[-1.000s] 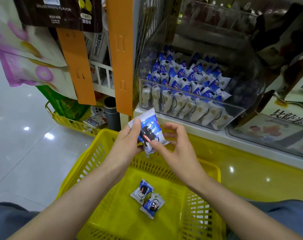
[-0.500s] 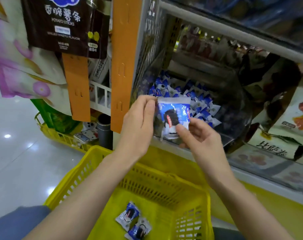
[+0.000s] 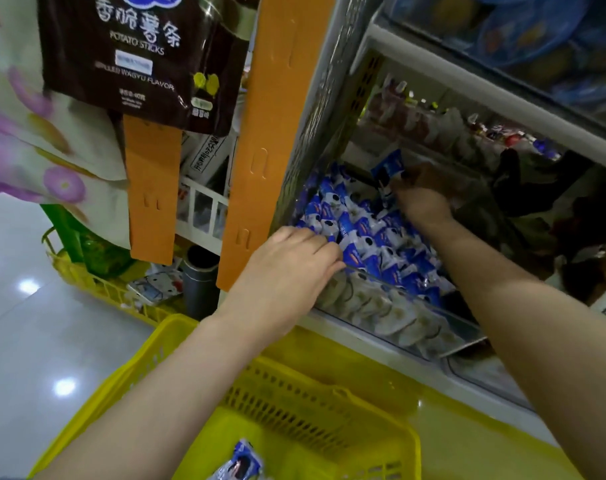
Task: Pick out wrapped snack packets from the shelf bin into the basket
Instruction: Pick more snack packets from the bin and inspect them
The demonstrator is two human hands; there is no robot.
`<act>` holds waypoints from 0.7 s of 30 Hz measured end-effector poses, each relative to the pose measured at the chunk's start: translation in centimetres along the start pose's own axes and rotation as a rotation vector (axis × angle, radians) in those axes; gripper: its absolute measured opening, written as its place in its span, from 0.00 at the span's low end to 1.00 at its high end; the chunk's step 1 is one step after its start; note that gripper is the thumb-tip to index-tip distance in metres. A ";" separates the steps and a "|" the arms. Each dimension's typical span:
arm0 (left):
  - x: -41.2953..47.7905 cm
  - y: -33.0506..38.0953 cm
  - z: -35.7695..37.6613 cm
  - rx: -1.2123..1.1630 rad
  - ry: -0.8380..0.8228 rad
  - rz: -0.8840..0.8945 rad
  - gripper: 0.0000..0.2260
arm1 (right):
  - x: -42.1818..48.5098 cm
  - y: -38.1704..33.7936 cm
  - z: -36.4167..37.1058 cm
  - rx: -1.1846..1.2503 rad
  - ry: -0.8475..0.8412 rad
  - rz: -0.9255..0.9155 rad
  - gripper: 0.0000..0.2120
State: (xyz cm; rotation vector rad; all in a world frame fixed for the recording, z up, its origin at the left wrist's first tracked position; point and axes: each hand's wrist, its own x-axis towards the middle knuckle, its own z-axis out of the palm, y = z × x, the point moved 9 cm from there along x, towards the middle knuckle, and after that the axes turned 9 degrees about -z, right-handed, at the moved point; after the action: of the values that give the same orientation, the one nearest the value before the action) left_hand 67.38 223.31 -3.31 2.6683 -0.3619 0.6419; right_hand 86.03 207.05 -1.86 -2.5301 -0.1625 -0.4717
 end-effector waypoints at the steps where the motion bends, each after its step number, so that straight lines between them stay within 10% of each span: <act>1: 0.0 0.0 0.1 0.004 0.006 0.008 0.18 | 0.5 0.1 0.6 -0.033 -0.016 -0.011 0.15; 21: -0.1 0.0 -0.3 -0.036 0.165 0.038 0.16 | 1.9 0.4 6.3 -0.067 -0.346 -0.057 0.12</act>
State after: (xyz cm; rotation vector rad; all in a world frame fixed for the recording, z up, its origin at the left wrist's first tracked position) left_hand 67.21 223.39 -3.10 2.5577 -0.3754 0.8528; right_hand 89.76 210.19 -6.35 -2.6610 -0.3533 -0.0575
